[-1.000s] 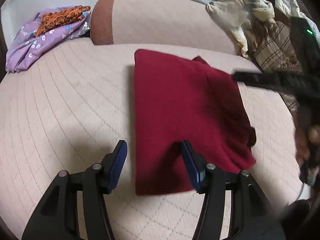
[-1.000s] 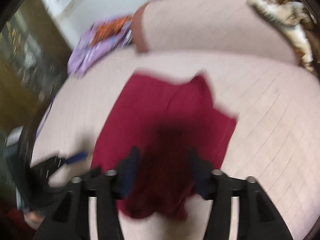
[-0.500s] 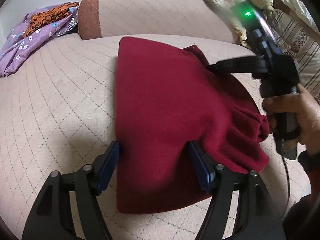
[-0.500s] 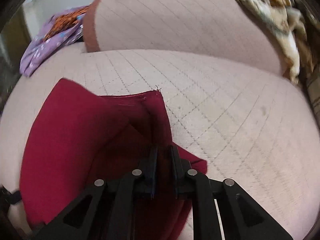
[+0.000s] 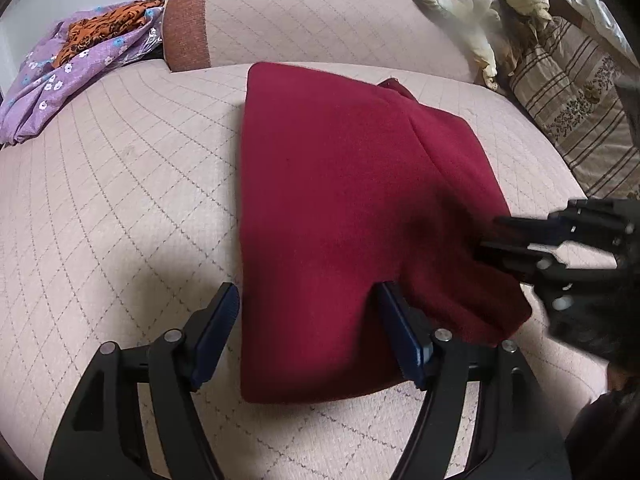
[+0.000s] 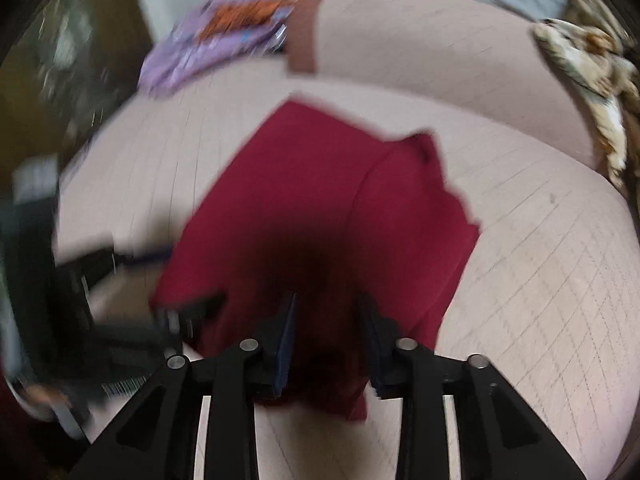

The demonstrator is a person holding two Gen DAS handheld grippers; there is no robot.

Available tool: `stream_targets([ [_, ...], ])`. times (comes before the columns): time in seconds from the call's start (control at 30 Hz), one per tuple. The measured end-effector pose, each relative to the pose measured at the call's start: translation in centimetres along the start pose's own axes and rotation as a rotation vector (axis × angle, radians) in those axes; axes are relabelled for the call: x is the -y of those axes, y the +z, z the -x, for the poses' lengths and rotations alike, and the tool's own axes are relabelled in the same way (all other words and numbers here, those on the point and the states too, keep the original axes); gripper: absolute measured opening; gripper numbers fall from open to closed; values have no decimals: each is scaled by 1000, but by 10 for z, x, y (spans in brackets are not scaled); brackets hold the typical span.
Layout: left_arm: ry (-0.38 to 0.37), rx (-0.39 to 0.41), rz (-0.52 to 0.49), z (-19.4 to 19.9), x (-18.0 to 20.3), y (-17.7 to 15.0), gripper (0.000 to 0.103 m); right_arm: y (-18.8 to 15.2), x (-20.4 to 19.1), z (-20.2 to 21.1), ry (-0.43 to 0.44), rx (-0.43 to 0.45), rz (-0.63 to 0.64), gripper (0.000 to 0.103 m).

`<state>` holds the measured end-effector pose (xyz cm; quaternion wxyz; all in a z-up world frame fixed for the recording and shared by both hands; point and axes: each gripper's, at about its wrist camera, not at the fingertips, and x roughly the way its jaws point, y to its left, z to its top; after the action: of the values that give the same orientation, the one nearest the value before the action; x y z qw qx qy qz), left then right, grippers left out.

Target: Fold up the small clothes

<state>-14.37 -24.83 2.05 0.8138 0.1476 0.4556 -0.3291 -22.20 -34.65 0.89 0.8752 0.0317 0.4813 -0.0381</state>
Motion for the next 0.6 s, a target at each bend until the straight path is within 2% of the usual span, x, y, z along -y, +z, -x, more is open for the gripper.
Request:
stream_targets([
  [0.07,-4,-6,2,1,-1,-1,72,-2,-2,-11,-60,3,50,20],
  [0.23,-51,4,63,12,-18,4,75,-7,13,-6,-23,27,-25,21],
  [0.3,-82,19,104,13,-27,8,84,-6,16,0,16,53,-55,29],
  [0.33,-108,23,133,11,-33,11,84,-6,21,3,39,69,-86,38],
  [0.37,-126,20,152,9,-36,13,84,-6,33,7,62,96,-146,59],
  [0.43,-176,-1,192,0,-42,17,84,-11,60,11,55,153,-260,81],
  [0.5,-222,-11,220,-8,-45,20,85,-15,82,5,57,188,-361,82],
  [0.6,-270,-22,239,-21,-46,24,87,-16,114,-24,146,130,-506,82],
])
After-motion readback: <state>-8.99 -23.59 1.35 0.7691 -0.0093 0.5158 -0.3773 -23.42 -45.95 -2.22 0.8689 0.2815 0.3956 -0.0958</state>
